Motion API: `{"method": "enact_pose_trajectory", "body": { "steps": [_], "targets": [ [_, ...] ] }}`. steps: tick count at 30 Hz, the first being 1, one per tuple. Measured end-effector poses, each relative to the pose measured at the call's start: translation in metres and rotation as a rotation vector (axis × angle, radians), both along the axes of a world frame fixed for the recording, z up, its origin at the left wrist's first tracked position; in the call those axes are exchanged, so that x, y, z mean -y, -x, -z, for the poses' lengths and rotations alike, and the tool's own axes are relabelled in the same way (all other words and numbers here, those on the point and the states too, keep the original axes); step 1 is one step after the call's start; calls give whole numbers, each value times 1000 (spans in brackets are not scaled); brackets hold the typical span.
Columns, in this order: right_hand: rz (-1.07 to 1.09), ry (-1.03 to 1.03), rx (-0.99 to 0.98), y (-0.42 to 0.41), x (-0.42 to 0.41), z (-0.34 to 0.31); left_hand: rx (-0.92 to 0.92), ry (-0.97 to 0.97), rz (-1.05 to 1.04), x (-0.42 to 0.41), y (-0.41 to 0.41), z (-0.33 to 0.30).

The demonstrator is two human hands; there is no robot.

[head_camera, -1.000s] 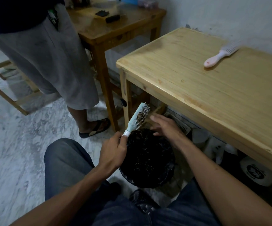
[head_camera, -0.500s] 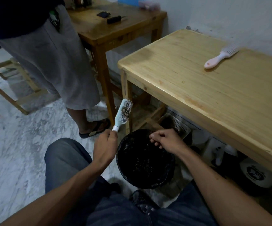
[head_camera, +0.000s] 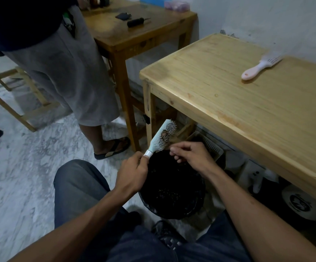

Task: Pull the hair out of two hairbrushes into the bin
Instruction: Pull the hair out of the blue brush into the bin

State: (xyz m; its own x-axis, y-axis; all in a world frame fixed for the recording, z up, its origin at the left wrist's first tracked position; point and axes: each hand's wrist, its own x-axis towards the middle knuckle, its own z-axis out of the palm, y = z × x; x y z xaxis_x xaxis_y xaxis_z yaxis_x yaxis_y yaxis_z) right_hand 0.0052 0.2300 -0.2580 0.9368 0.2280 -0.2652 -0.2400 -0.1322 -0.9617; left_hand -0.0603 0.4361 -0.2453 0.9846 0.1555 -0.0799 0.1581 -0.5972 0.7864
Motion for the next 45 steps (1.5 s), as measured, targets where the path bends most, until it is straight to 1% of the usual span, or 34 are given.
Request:
{"method": "enact_pose_trajectory", "body": {
  "steps": [4,7,9,12,14,15,16,17,20,21,22,26,28,35,39,40,43,45],
  "targets": [
    [119,-30,-2,7,9,7,-39,13,-119,-8,-3,3],
    [134,-1,-14,10,16,11,-74,92,-221,-13,-7,7],
    [115,49,-30,13,17,15,-89,158,-251,-14,-9,8],
    [16,233,-71,15,15,21,-91,214,-207,-11,-10,8],
    [-88,403,-116,15,10,21,-73,196,-162,-8,-8,6],
    [-114,454,-137,14,8,19,-61,189,-139,-6,-7,5],
    [-104,451,-165,12,5,16,-50,185,-116,-4,-6,4],
    [-52,376,-197,10,3,10,-37,179,-92,-3,-4,3],
    [130,-18,-242,0,1,-5,18,112,-32,0,0,1],
    [147,-78,-236,-1,0,-7,32,88,-18,1,0,1],
    [145,-86,-219,-2,1,-7,37,70,-8,1,0,1],
    [116,0,-124,0,-3,-1,32,29,26,4,1,2],
    [129,4,-110,1,-3,0,25,14,16,5,1,3],
    [9,109,-134,9,13,8,-22,32,-169,-6,-4,7],
    [-20,251,-157,11,19,12,-14,34,-156,-6,-3,5],
    [-16,231,-178,10,17,11,-12,38,-139,-4,-2,4],
    [37,-12,-290,3,8,2,-1,33,-67,0,1,3],
    [96,-121,-295,-1,0,-4,12,-8,-1,3,3,3]
  ]
}}
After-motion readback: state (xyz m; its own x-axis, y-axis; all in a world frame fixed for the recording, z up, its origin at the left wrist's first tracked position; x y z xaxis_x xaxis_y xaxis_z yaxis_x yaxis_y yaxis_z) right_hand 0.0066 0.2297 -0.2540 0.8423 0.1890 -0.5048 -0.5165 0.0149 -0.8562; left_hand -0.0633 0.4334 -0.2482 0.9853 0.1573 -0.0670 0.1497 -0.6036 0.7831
